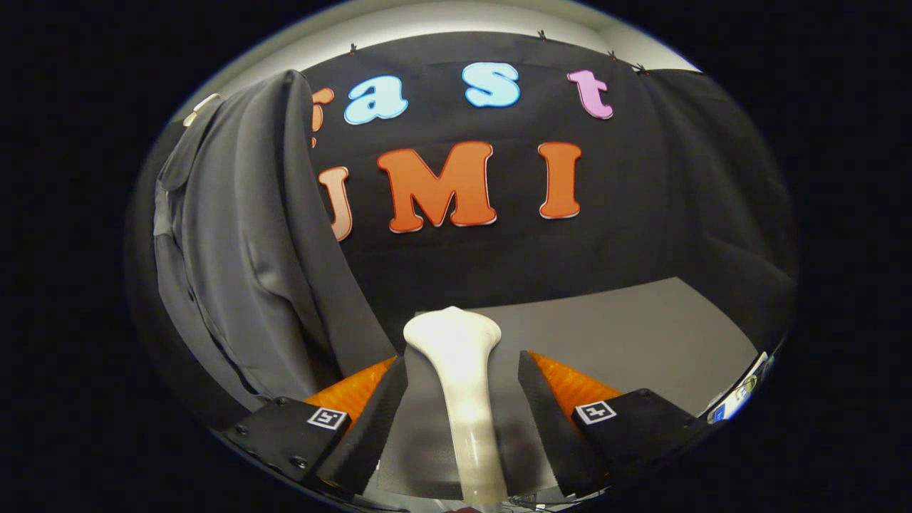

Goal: Iron the clothes twice with a garment steamer, once on the left side and once on the right side.

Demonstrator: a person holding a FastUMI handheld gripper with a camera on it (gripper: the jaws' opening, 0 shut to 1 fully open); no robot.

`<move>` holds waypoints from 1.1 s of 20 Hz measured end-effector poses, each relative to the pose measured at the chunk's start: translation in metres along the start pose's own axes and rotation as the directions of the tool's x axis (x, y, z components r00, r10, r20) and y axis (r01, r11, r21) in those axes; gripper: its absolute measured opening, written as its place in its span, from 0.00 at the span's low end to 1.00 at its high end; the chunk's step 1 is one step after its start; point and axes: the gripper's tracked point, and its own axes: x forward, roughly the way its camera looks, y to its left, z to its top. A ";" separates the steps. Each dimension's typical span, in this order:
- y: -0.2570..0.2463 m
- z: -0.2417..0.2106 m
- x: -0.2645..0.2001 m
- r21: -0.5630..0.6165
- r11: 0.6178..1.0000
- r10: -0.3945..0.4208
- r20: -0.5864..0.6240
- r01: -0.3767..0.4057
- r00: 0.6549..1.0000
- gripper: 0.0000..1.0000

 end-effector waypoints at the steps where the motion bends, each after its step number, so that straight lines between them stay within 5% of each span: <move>1: -0.001 -0.005 0.008 -0.003 1.000 0.002 -0.033 -0.002 0.999 1.00; 11: -0.011 -0.049 0.046 -0.059 0.998 -0.002 -0.206 -0.010 0.979 0.90; 15: 0.001 -0.054 0.047 -0.080 0.993 0.062 -0.214 -0.081 0.975 0.52; 22: -0.005 -0.043 0.030 -0.075 0.997 -0.002 -0.136 -0.008 0.991 0.42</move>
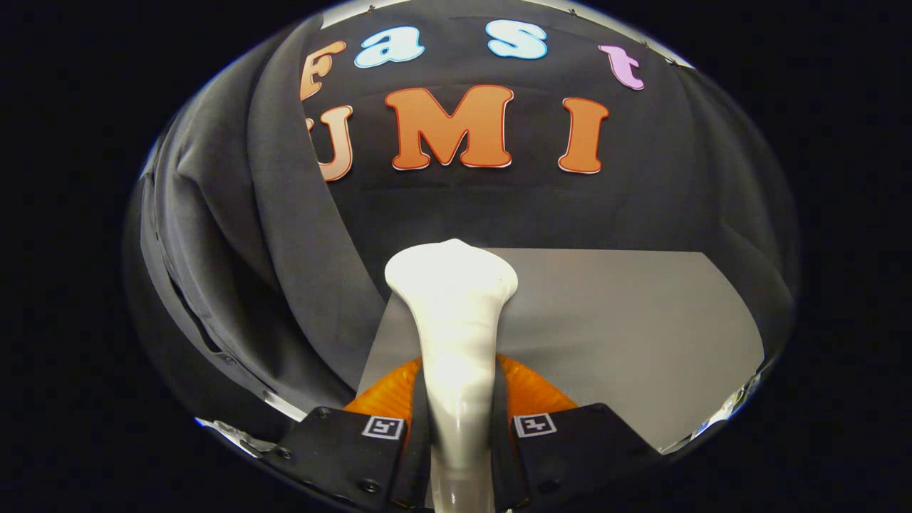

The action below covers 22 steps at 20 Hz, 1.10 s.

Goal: Iron the clothes twice with a garment steamer, once on the left side and once on the right side.

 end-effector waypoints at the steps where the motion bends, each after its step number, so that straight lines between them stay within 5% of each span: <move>1: -0.002 0.002 -0.005 0.012 1.000 -0.008 0.022 0.007 1.000 0.42; 7: -0.027 -0.003 -0.037 0.047 0.996 -0.080 0.122 0.075 0.989 0.42; 10: -0.037 0.005 -0.067 0.062 0.992 -0.124 0.267 0.111 0.956 0.42; 22: 0.010 -0.049 -0.220 0.011 0.992 -0.113 0.494 0.124 0.862 0.41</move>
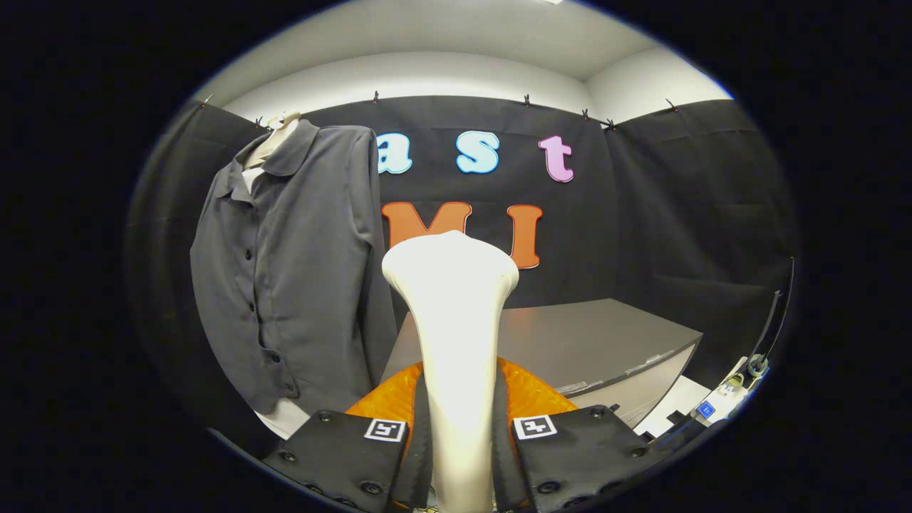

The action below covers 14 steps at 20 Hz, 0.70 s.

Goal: Iron the clothes twice with a garment steamer, once on the left side and once on the right side.

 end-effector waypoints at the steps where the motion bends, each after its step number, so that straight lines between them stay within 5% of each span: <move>1: 0.008 0.004 -0.012 -0.004 1.000 0.010 0.020 -0.010 1.000 0.41; 10: 0.129 0.055 -0.070 -0.079 0.993 0.102 0.131 -0.092 0.986 0.41; 14: 0.228 0.083 -0.068 -0.028 0.969 0.245 0.189 -0.244 0.951 0.41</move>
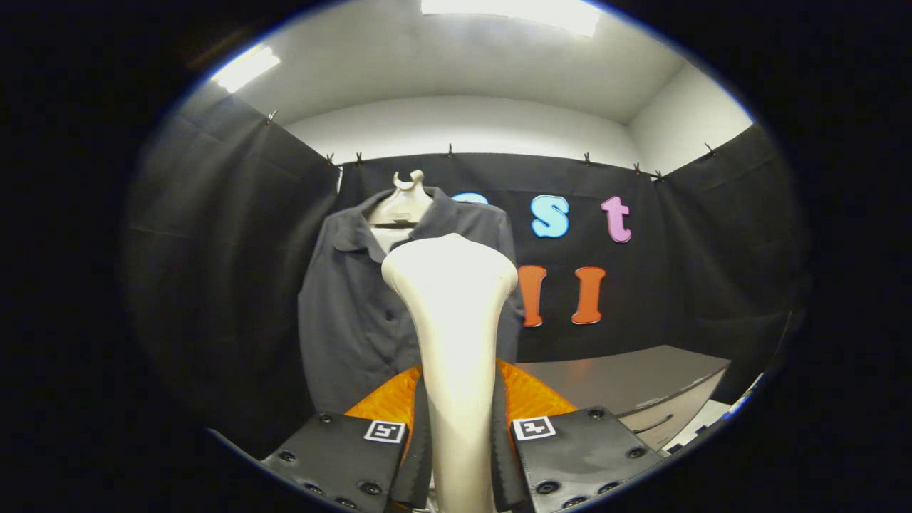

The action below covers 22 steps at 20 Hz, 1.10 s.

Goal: Iron the clothes twice with a garment steamer, once on the left side and once on the right side.

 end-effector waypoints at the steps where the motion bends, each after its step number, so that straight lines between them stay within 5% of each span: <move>1: 0.021 0.002 0.006 -0.002 1.000 0.023 -0.002 -0.023 1.000 0.41; 10: 0.122 -0.008 0.103 -0.025 0.999 0.046 -0.040 -0.047 0.998 0.41; 22: 0.154 -0.026 0.168 -0.037 0.999 -0.010 -0.087 0.007 0.996 0.41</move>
